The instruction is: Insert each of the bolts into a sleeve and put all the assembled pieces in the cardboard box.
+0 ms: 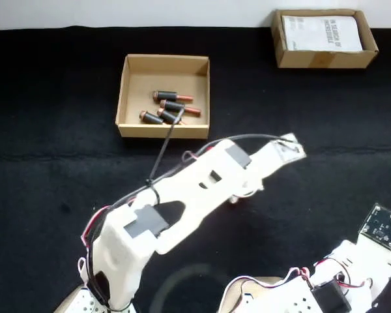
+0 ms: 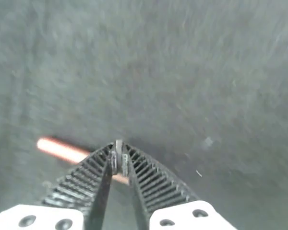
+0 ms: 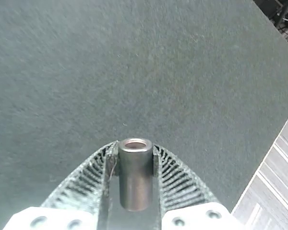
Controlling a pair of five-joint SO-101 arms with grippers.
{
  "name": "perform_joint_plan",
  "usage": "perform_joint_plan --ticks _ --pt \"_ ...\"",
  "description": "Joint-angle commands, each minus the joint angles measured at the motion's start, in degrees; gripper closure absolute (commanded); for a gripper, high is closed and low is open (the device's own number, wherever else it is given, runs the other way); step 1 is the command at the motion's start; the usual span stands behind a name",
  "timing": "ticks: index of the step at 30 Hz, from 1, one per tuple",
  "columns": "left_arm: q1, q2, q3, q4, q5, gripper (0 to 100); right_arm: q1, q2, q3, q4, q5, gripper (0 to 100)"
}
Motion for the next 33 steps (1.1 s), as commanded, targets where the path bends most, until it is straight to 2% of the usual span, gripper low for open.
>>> perform_joint_plan --ticks 1,8,13,15,18,23,26,33 --pt "1.63 1.45 -10.95 4.48 0.09 99 1.63 -0.66 0.48 -1.45 1.23 99.1" --pt "1.54 4.79 -27.65 10.37 0.18 99 1.27 -0.66 0.48 -1.45 0.97 99.1" --pt "0.40 5.05 -35.03 24.18 0.79 99 1.27 -0.66 0.13 -1.45 1.14 99.1" --pt "0.40 5.05 -35.65 28.31 6.95 99 1.19 -0.66 0.13 -1.45 0.97 99.1" --pt "0.48 5.14 -35.82 30.86 23.30 99 0.48 -0.66 0.40 -1.19 0.97 99.1" --pt "0.92 8.57 -35.82 27.25 43.60 99 -1.80 -0.66 0.04 -1.19 0.88 99.1" --pt "0.48 13.85 -35.82 22.15 48.18 99 -2.86 -0.66 -0.13 -1.19 0.88 99.1" --pt "1.19 20.53 -37.85 20.22 48.53 99 -2.42 -0.66 -0.13 -1.19 1.14 99.1"
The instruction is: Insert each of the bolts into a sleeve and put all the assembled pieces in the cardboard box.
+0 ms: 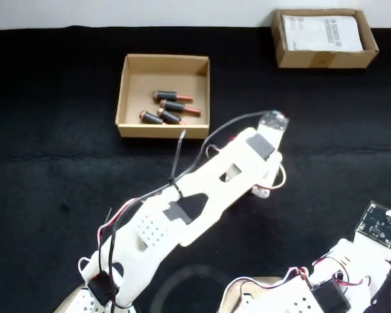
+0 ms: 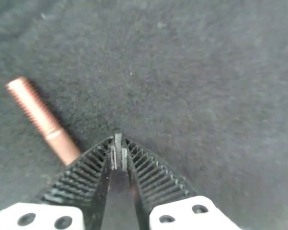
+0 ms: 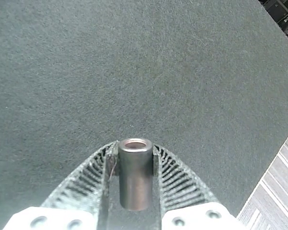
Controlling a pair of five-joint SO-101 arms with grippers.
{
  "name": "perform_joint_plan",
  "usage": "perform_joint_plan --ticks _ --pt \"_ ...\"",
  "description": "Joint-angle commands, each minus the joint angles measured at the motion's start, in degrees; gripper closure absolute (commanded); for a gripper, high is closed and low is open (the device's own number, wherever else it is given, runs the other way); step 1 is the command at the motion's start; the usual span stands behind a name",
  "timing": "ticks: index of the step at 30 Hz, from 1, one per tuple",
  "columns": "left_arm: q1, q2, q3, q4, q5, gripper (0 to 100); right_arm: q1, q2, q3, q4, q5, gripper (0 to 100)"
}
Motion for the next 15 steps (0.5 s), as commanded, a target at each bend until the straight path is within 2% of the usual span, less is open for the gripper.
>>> perform_joint_plan --ticks 1,4,8,11,15 --pt "0.04 -0.04 -3.65 -0.26 0.53 99 -0.22 -0.66 -0.75 -0.84 0.79 99.1" --pt "-0.31 -0.13 -5.67 2.29 0.62 99 -0.48 -0.66 -0.66 -0.84 0.79 99.1" --pt "-1.80 0.13 -7.87 11.43 2.37 99 -0.66 -0.66 -0.66 -1.10 0.79 99.1" --pt "-5.76 0.31 -7.25 16.62 6.77 99 -0.66 -0.66 -0.66 -1.10 0.79 99.1" --pt "-13.58 0.40 -3.47 15.82 7.65 99 -0.84 -0.66 -0.75 -1.10 0.88 99.1"
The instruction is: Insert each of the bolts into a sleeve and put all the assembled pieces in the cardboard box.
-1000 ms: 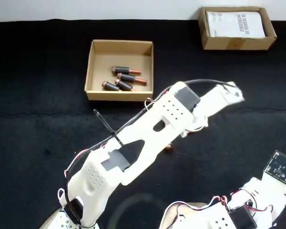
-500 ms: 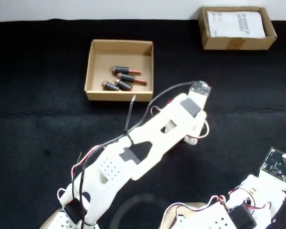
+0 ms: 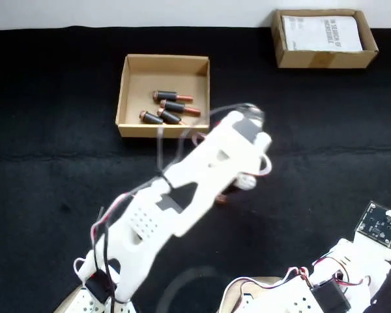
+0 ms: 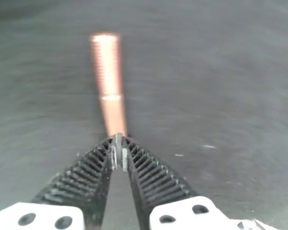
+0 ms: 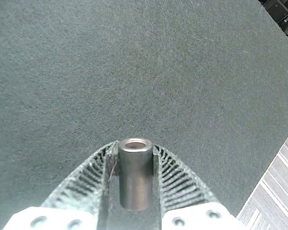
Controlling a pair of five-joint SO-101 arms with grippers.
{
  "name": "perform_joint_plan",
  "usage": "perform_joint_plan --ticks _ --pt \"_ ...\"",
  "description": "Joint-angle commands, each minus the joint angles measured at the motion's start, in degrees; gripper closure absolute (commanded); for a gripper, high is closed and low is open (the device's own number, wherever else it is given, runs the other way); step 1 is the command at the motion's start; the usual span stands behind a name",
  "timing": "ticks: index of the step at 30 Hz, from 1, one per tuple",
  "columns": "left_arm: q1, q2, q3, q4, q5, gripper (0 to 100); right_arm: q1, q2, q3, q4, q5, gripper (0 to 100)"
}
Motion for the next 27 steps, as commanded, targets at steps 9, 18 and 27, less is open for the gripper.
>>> perform_joint_plan --ticks 9,18,27 --pt "-15.96 -1.36 -3.74 -0.79 0.53 99 -2.59 -0.66 -2.07 -0.75 0.70 99.1" --pt "-9.19 -11.21 -9.54 3.69 0.53 99 -4.62 -0.66 -2.07 -0.75 0.62 99.1" --pt "1.54 -13.23 11.30 3.25 -4.57 99 -5.76 -0.66 -1.63 -0.84 0.53 99.1"
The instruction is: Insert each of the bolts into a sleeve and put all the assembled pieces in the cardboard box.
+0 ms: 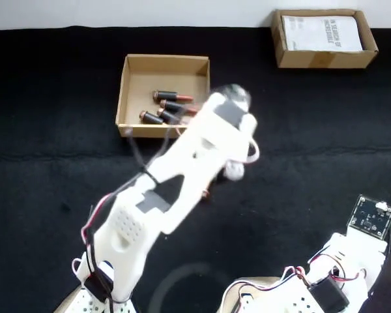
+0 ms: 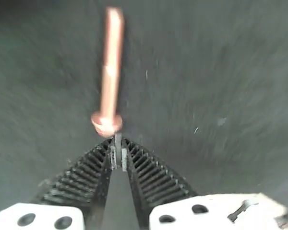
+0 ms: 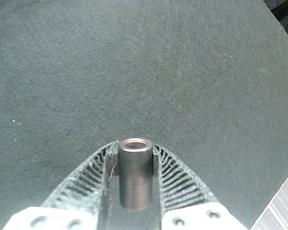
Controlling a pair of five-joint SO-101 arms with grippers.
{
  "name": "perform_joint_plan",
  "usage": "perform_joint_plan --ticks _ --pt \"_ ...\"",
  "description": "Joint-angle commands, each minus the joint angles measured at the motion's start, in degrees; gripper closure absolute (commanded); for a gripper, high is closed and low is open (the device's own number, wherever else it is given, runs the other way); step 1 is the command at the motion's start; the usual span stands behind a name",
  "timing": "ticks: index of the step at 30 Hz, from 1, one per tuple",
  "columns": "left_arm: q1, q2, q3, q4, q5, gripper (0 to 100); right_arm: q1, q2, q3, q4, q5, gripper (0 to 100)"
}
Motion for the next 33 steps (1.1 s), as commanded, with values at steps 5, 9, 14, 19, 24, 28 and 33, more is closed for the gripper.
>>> perform_joint_plan --ticks 5,9,14,19,24,28,33 --pt "2.15 -3.30 8.66 -2.64 -0.53 99 -0.75 -0.66 -1.54 -0.75 0.53 99.1" --pt "2.33 -3.30 9.01 -6.24 -0.62 99 -0.75 -0.66 -1.45 -0.75 0.70 99.1" --pt "4.70 -3.21 9.36 -9.32 -0.62 99 -0.75 -0.66 -1.80 -0.75 0.79 99.1" --pt "4.62 1.10 8.92 -10.99 -0.62 99 -0.75 -0.66 -2.07 -0.84 0.88 99.1" --pt "-0.31 4.18 8.13 -10.55 -0.62 99 -0.84 -0.66 -2.07 -0.84 0.97 99.1" --pt "-6.02 5.14 3.82 -11.16 -0.70 99 -0.84 -0.66 -2.07 -0.84 0.97 99.1" --pt "-14.81 9.45 -1.63 -14.86 -0.70 99 -1.98 -0.66 -3.12 -0.75 0.97 99.1"
